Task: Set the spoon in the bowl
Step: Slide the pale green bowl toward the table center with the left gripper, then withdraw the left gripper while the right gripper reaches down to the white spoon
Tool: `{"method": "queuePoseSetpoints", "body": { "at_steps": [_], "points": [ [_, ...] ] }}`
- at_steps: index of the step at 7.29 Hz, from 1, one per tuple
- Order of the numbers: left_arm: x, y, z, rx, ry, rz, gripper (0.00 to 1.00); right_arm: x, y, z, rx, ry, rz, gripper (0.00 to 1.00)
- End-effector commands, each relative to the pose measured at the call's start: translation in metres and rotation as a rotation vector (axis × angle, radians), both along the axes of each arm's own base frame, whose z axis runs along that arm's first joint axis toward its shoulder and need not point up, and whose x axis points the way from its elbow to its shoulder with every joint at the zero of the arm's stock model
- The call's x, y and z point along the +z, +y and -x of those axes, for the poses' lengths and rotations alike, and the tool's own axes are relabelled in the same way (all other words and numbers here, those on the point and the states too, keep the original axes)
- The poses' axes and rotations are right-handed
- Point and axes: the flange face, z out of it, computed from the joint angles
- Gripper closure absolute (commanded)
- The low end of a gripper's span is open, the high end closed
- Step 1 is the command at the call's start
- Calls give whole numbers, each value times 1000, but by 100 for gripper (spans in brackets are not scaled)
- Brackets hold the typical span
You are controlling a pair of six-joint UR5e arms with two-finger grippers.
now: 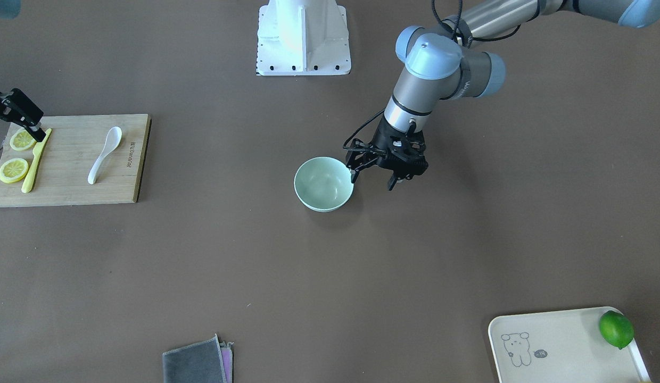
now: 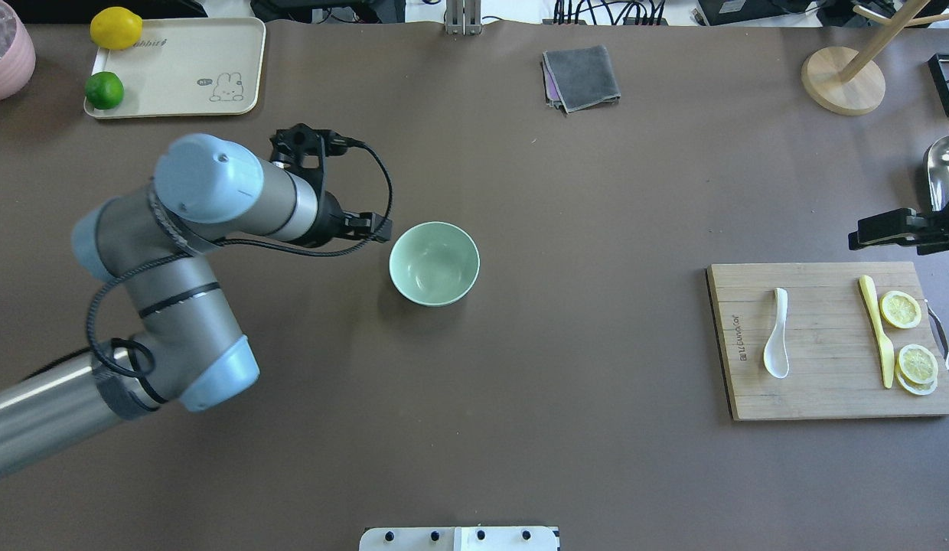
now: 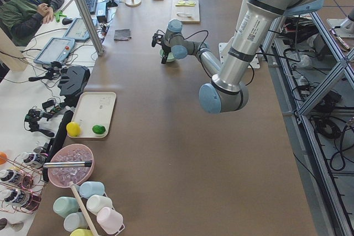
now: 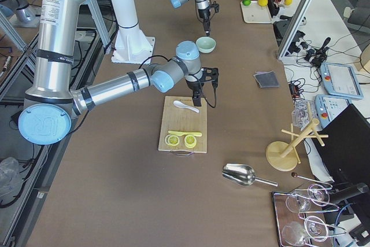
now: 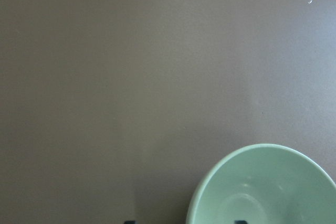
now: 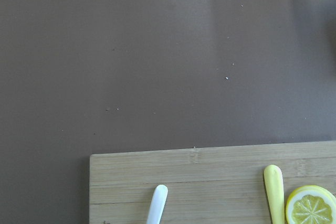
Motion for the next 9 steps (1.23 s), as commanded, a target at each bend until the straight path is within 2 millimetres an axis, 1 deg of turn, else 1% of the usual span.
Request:
{"method": "queuePoseSetpoints", "body": {
  "at_steps": [1,2,3,4,5,6,7,8,9],
  "points": [
    [70,-25,145,119,-59,-52,2,-4,11,46,87,23,66,4],
    [111,-33,196,147,-109,-102,2,0,21,73,111,52,81,4],
    [136,-38,232,158,-148,-135,2,4,33,99,132,76,85,4],
    [157,-39,259,157,-175,-151,2,15,45,125,154,46,53,4],
    [167,-38,270,163,-193,-163,2,34,46,138,157,-5,29,8],
    [167,-38,270,162,-193,-161,2,55,45,143,161,11,32,19],
    [167,-38,270,163,-192,-161,2,61,44,146,170,24,26,28],
    [167,-38,270,162,-193,-161,2,69,44,148,171,39,28,32],
    [167,-38,268,165,-193,-162,2,72,45,150,183,48,27,36]
  ]
}}
